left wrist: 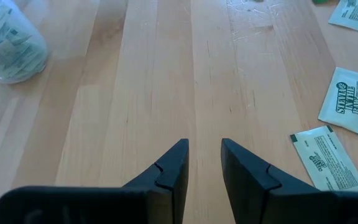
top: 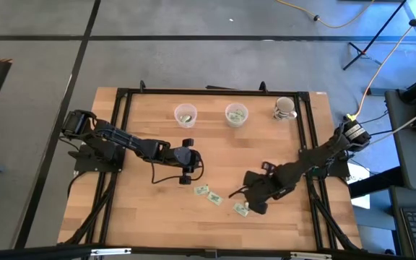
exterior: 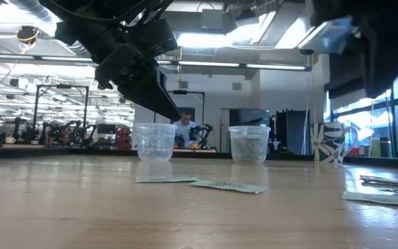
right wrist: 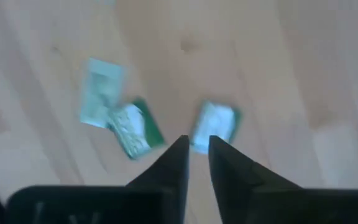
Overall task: Pick and place Stevia / Truvia into bins
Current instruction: Put the truvia packet into the left transparent container
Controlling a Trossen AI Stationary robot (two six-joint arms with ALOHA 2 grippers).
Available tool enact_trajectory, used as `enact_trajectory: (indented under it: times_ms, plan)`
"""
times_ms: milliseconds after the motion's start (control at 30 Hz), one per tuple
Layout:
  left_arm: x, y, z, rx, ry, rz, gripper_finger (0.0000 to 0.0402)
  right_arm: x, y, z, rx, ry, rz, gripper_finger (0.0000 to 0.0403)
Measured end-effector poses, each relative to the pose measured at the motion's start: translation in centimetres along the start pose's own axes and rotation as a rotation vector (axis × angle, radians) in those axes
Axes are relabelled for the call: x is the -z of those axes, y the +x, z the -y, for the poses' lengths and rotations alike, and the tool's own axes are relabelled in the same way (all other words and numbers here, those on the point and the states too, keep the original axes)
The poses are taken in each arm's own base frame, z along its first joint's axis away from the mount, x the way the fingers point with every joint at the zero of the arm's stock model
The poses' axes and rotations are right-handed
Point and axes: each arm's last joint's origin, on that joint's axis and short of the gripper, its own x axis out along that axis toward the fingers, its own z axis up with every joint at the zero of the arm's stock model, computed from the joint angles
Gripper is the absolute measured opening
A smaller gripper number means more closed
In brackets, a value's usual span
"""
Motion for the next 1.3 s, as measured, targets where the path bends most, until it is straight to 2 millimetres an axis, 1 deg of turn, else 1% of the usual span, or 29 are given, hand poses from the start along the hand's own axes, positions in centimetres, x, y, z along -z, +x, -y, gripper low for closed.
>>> enact_trajectory:
  times_ms: [67, 200, 267, 333, 500, 633, 833, 967, 1133, 1300]
  plan:
    - [0.0, 0.0, 0.0, 0.000, 0.000, 0.000, 0.0088, 0.5, 0.0, 0.4, 0.056, 0.089, -0.041, 0.0086]
    - [0.0, 0.0, 0.0, 0.000, 0.000, 0.000, 0.0088, 1.3, 0.3, 1.3, 0.151, 0.332, -0.074, 0.0125]
    - [0.0, 0.0, 0.0, 0.000, 0.000, 0.000, 0.0088, 1.7, 1.1, 1.7, 0.180, 0.391, -0.081, 0.0136]
    - [0.0, 0.0, 0.0, 0.001, 0.000, 0.000, 0.0088, 2.1, 2.2, 1.8, 0.161, 0.430, -0.070, 0.0141]
    - [0.0, 0.0, 0.0, 0.001, 0.000, -0.001, 0.0088, 2.9, 5.0, 2.0, 0.070, 0.462, -0.071, 0.0143]
    - [0.0, 0.0, 0.0, 0.001, 0.001, -0.003, 0.0088, 3.4, 6.2, 2.3, 0.047, 0.505, -0.065, 0.0143]
    - [0.0, 0.0, 0.0, 0.001, 0.003, -0.003, 0.0088, 4.3, 7.3, 3.1, 0.082, 0.565, -0.076, 0.0143]
    - [0.0, 0.0, 0.0, 0.000, 0.026, -0.003, 0.0088, 4.4, 8.1, 3.2, 0.038, 0.573, -0.057, 0.0143]
    - [0.0, 0.0, 0.0, -0.001, 0.026, -0.003, 0.0088, 4.6, 8.4, 3.3, 0.015, 0.580, -0.041, 0.0143]
    - [0.0, 0.0, 0.0, -0.001, 0.027, -0.003, 0.0088, 4.9, 8.7, 3.5, 0.022, 0.601, -0.046, 0.0125]
